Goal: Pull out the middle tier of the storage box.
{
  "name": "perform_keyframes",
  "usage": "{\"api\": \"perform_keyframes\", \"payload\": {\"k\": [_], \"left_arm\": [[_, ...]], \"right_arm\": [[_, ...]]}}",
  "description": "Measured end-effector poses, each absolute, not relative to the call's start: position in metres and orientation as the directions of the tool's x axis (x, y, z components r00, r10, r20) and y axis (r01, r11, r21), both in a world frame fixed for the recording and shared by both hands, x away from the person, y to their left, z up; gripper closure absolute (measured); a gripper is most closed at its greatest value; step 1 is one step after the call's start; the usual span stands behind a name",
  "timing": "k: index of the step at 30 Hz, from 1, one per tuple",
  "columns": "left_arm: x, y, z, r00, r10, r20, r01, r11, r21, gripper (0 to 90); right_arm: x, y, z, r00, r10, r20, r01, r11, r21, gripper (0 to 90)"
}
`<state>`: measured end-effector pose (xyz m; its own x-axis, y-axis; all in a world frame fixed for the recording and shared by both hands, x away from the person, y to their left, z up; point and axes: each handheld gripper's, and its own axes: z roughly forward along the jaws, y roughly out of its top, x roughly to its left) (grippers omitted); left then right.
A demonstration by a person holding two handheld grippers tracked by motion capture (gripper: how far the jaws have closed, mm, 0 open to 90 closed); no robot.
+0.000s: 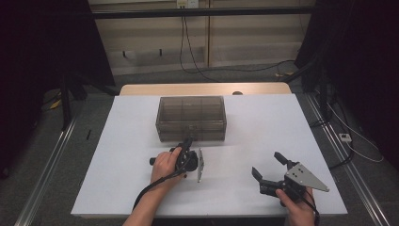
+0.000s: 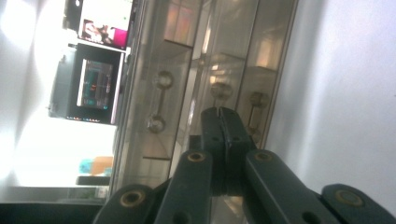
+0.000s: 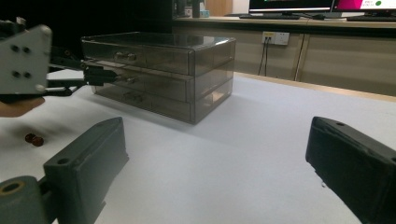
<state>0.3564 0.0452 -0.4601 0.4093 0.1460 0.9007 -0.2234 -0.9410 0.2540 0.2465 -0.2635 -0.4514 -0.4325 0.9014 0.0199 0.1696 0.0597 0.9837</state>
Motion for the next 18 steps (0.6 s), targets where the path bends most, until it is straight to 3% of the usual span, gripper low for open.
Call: {"api": "perform_keyframes", "payload": {"k": [6,10,12,15,18], "left_arm": [[0.359,0.049,-0.458,0.447,0.191,0.874,-0.193,-0.933,0.303,85.2],[0.36,0.052,-0.455,0.45,0.214,0.867,-0.175,-0.931,0.321,73.5],[0.363,0.053,-0.455,0.449,0.212,0.868,-0.173,-0.933,0.317,72.0],[0.366,0.053,-0.455,0.45,0.221,0.865,-0.16,-0.933,0.322,61.3],[0.37,0.053,-0.455,0.459,0.224,0.86,-0.154,-0.933,0.325,60.4]], "right_arm": [[0.246,-0.262,-0.451,-0.435,0.9,0.019,0.168,0.06,0.984,4.4],[0.246,-0.262,-0.451,-0.432,0.902,0.023,0.17,0.057,0.984,4.4],[0.246,-0.262,-0.451,-0.437,0.899,0.021,0.171,0.06,0.983,4.4],[0.246,-0.261,-0.451,-0.436,0.9,0.021,0.17,0.059,0.984,4.4],[0.246,-0.262,-0.451,-0.438,0.899,0.022,0.171,0.06,0.984,4.4]]}}
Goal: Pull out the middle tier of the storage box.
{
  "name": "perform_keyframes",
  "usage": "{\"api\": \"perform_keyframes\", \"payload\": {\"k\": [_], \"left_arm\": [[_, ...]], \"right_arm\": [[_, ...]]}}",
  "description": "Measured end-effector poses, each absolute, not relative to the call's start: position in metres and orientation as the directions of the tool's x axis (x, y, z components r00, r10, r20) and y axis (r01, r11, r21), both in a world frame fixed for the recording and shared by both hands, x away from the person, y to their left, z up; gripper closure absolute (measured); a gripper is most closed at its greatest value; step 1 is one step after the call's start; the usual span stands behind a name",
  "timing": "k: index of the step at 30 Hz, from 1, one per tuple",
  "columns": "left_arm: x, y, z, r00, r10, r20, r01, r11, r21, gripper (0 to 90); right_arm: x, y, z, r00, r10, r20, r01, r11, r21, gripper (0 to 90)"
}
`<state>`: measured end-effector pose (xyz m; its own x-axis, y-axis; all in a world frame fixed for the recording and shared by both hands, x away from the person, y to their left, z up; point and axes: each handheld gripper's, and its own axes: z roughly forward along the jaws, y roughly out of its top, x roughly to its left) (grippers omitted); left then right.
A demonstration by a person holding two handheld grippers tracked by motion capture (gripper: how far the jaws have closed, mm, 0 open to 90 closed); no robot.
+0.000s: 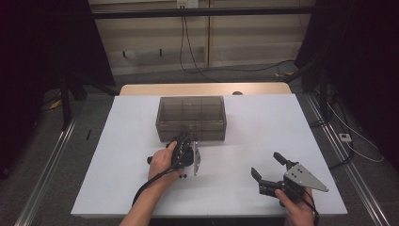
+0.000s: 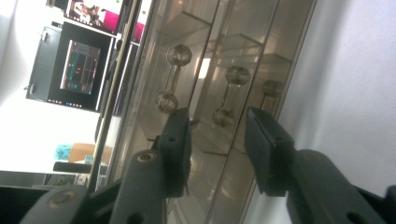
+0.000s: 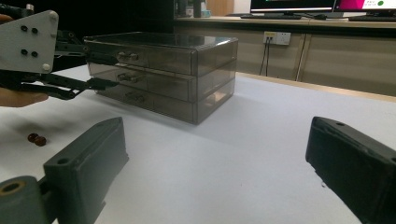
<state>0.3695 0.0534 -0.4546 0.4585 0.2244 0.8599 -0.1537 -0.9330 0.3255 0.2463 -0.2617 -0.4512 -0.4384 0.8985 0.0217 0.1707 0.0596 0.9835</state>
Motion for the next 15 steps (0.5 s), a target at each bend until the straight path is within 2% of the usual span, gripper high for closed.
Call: {"api": "perform_keyframes", "payload": {"k": [2,10,15], "left_arm": [[0.3711,0.0543,-0.4541,0.467,0.241,0.851,-0.139,-0.93,0.339,58.1],[0.3779,0.0527,-0.4571,0.475,0.207,0.855,-0.146,-0.94,0.309,51.0],[0.38,0.0499,-0.4603,0.474,0.188,0.861,-0.151,-0.945,0.29,51.0]], "right_arm": [[0.2466,-0.262,-0.4514,-0.435,0.9,0.022,0.173,0.06,0.983,4.4],[0.2468,-0.2613,-0.4516,-0.44,0.898,0.019,0.171,0.063,0.983,4.4],[0.247,-0.2621,-0.4516,-0.435,0.9,0.023,0.172,0.058,0.983,4.4]]}}
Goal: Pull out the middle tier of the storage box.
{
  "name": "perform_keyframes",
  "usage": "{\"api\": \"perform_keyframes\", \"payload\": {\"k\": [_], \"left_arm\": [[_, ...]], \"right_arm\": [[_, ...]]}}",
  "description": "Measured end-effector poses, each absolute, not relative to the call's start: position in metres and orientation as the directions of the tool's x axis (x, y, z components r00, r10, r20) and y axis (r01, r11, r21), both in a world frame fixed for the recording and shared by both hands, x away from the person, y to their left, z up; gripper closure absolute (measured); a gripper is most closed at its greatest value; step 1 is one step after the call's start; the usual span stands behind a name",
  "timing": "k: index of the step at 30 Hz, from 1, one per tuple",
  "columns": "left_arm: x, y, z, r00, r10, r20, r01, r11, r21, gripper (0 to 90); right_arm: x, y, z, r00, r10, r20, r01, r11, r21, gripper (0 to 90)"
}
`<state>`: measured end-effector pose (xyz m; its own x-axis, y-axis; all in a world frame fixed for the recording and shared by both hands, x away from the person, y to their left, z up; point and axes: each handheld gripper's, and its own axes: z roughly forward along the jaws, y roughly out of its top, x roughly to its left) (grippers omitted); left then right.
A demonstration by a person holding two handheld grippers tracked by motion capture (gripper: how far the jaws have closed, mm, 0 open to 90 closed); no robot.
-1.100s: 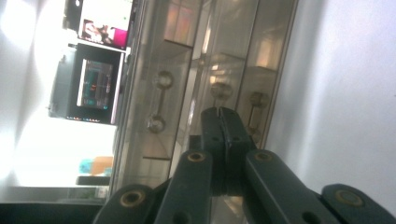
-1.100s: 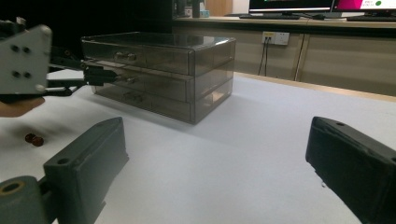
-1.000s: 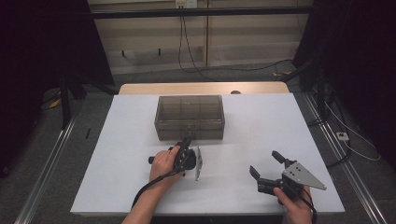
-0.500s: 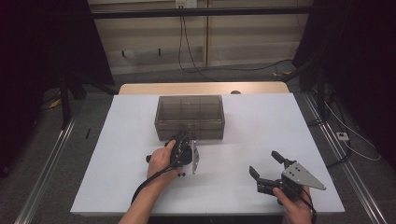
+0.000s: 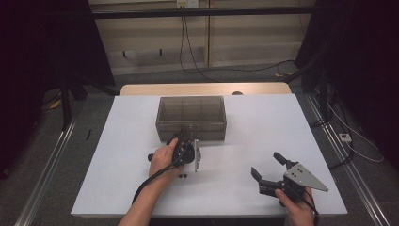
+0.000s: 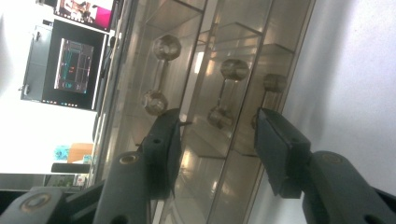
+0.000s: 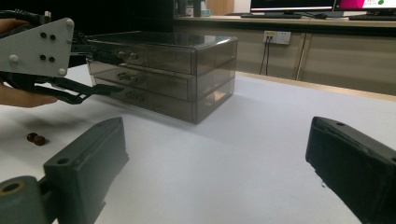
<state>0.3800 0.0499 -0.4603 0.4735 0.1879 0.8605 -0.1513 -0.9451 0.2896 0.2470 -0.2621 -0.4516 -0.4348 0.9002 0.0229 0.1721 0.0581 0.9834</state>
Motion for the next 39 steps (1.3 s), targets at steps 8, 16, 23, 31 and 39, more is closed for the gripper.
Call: {"api": "perform_keyframes", "payload": {"k": [8,16,23,31,39], "left_arm": [[0.383,0.05,-0.456,0.462,0.173,0.87,-0.164,-0.947,0.275,64.9],[0.379,0.049,-0.455,0.46,0.142,0.876,-0.17,-0.955,0.244,65.8],[0.369,0.05,-0.454,0.469,0.144,0.872,-0.179,-0.951,0.253,66.1],[0.362,0.053,-0.452,0.481,0.153,0.863,-0.182,-0.946,0.269,65.9],[0.361,0.055,-0.451,0.497,0.18,0.849,-0.171,-0.939,0.298,65.1]], "right_arm": [[0.247,-0.262,-0.452,-0.435,0.9,0.022,0.172,0.059,0.983,4.4],[0.247,-0.263,-0.451,-0.434,0.901,0.02,0.173,0.061,0.983,4.4],[0.247,-0.263,-0.451,-0.436,0.9,0.021,0.172,0.06,0.983,4.4],[0.247,-0.262,-0.451,-0.437,0.899,0.02,0.174,0.063,0.983,4.4],[0.247,-0.262,-0.452,-0.436,0.9,0.02,0.175,0.062,0.983,4.4]]}}
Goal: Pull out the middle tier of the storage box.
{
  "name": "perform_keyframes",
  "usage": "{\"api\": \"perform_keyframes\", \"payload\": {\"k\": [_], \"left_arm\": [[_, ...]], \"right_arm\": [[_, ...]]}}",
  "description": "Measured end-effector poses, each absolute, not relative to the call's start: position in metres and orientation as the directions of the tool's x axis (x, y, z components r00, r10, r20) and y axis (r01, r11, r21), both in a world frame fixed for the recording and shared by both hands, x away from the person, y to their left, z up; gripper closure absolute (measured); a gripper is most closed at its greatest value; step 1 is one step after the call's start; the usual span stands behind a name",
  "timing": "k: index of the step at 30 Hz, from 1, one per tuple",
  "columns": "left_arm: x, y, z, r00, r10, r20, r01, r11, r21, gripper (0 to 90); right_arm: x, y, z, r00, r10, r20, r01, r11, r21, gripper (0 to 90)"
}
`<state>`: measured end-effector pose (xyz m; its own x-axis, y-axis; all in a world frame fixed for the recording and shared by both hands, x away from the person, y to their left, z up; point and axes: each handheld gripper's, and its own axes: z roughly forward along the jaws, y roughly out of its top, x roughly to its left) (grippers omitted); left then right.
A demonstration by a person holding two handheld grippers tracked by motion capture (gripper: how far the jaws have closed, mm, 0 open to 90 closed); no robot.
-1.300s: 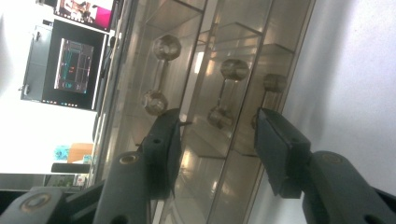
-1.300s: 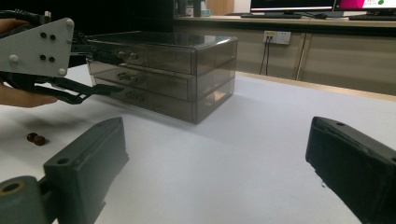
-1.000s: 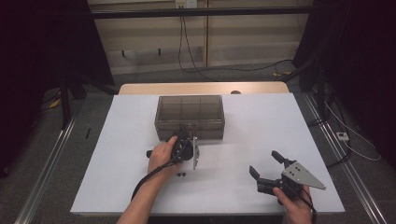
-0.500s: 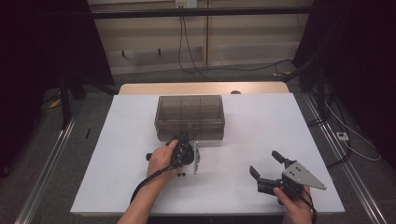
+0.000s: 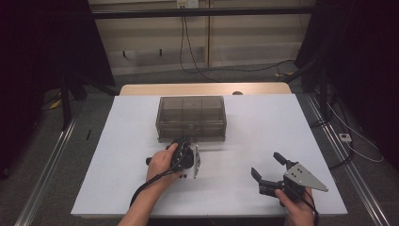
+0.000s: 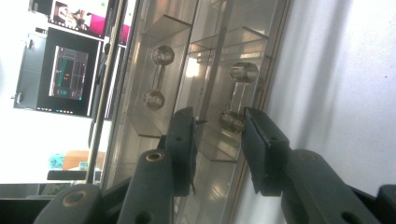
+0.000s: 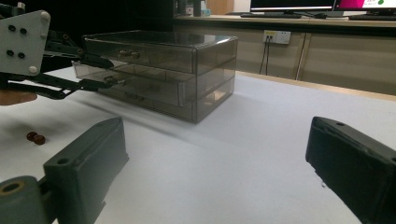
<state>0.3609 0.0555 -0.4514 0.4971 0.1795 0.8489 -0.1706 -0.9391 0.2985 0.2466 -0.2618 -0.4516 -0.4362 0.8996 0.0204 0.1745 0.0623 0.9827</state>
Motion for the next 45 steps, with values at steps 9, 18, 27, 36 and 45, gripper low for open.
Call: {"api": "perform_keyframes", "payload": {"k": [9,18,27,36,45], "left_arm": [[0.359,0.065,-0.447,0.525,0.322,0.788,-0.119,-0.889,0.443,52.0],[0.359,0.075,-0.444,0.548,0.494,0.675,-0.022,-0.799,0.602,40.0],[0.365,0.088,-0.438,0.614,0.642,0.459,0.11,-0.646,0.756,33.6],[0.373,0.101,-0.434,0.661,0.703,0.261,0.207,-0.505,0.838,28.0],[0.381,0.104,-0.431,0.733,0.671,0.107,0.251,-0.414,0.875,24.1]], "right_arm": [[0.247,-0.262,-0.452,-0.438,0.899,0.02,0.174,0.063,0.983,4.4],[0.247,-0.26,-0.452,-0.442,0.897,0.02,0.176,0.065,0.982,4.4],[0.247,-0.26,-0.452,-0.443,0.896,0.021,0.178,0.065,0.982,4.4],[0.247,-0.259,-0.453,-0.446,0.895,0.022,0.179,0.065,0.982,4.4],[0.247,-0.26,-0.453,-0.447,0.894,0.024,0.181,0.064,0.981,4.4]]}}
